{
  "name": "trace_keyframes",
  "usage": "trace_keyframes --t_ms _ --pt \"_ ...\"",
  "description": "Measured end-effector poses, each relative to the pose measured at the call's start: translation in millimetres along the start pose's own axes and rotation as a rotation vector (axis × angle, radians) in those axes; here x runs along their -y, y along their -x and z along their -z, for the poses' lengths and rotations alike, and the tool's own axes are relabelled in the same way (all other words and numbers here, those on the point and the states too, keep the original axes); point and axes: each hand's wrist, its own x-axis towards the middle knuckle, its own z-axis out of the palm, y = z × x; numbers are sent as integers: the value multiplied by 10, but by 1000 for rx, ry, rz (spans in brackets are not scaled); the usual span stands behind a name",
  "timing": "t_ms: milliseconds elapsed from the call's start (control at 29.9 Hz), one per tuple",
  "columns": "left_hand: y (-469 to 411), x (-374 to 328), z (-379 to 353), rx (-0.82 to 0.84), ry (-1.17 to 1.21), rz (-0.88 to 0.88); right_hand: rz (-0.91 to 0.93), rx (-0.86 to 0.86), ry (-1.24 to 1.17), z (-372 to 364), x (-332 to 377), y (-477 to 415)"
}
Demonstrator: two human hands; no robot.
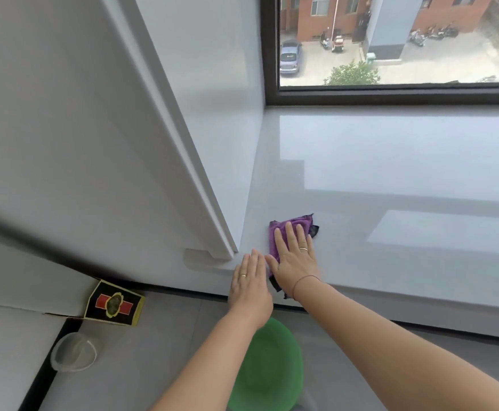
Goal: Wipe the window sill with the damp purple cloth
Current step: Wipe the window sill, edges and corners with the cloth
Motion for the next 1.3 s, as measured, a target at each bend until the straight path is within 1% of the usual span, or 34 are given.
trace_keyframes --t_ms 100,167,200,234,267,301,367,434,468,501,534,601,635,668,701,735,768,868,902,935,969,1002,1069,1102,1136,1169,1202,1236,1303 --pt "-33 71 -122 -65 -18 55 228 -21 33 -57 165 -118" --pt "-6 96 -184 -99 -52 47 377 -5 71 -42 77 -164" --pt "15 91 -201 -113 -60 38 414 -7 91 -20 -24 -178" --pt "8 84 -201 -126 -50 27 408 -21 99 15 -141 -214" --pt "-6 71 -191 -138 -27 12 361 -38 96 59 -267 -259" --pt "-18 47 -172 -147 -4 -13 280 -51 93 104 -399 -300" --pt "-71 29 -105 -156 17 -83 56 -60 92 195 -558 -382" --pt "-150 29 -44 -165 31 -124 -156 -85 70 212 -483 -455" --pt "-200 31 -16 -174 49 -125 -221 -98 40 205 -352 -489" --pt "-247 31 4 -187 74 -116 -224 -98 6 185 -196 -512" --pt "-283 24 18 -200 105 -97 -151 -88 -11 146 -35 -518" --pt "-330 11 31 -218 179 -48 114 -34 24 46 190 -475" --pt "-341 5 29 -214 196 -26 234 -6 48 38 188 -448" --pt "-345 -5 30 -203 197 -5 313 3 67 74 98 -460" --pt "-347 -16 34 -188 194 16 352 -12 86 114 -38 -511" --pt "-352 -30 40 -170 197 39 345 -33 103 151 -184 -570" --pt "-369 -40 46 -155 204 59 284 -58 111 200 -337 -641" --pt "-397 -101 82 -138 195 86 -80 -95 71 379 -658 -863" --pt "-410 -127 96 -149 189 85 -178 -104 46 400 -627 -911" --pt "-434 -156 106 -161 179 81 -229 -106 20 399 -508 -946" --pt "-465 -183 111 -170 169 81 -216 -97 -5 369 -342 -968" --pt "-498 -210 115 -178 168 92 -132 -79 -28 313 -159 -972" --pt "-560 -244 134 -202 186 151 143 -2 -9 196 130 -928" --pt "-576 -259 136 -223 185 170 250 26 19 177 156 -915" --pt "-582 -280 143 -254 174 165 312 29 49 196 89 -936" --pt "-593 -291 143 -286 159 148 337 11 77 234 -35 -973" --pt "-615 -295 128 -316 153 136 323 -18 98 273 -195 -1017" --pt "-648 -302 115 -317 147 128 273 -50 106 328 -385 -1072" --pt "-746 -321 113 -250 119 101 107 -79 95 485 -823 -1210"
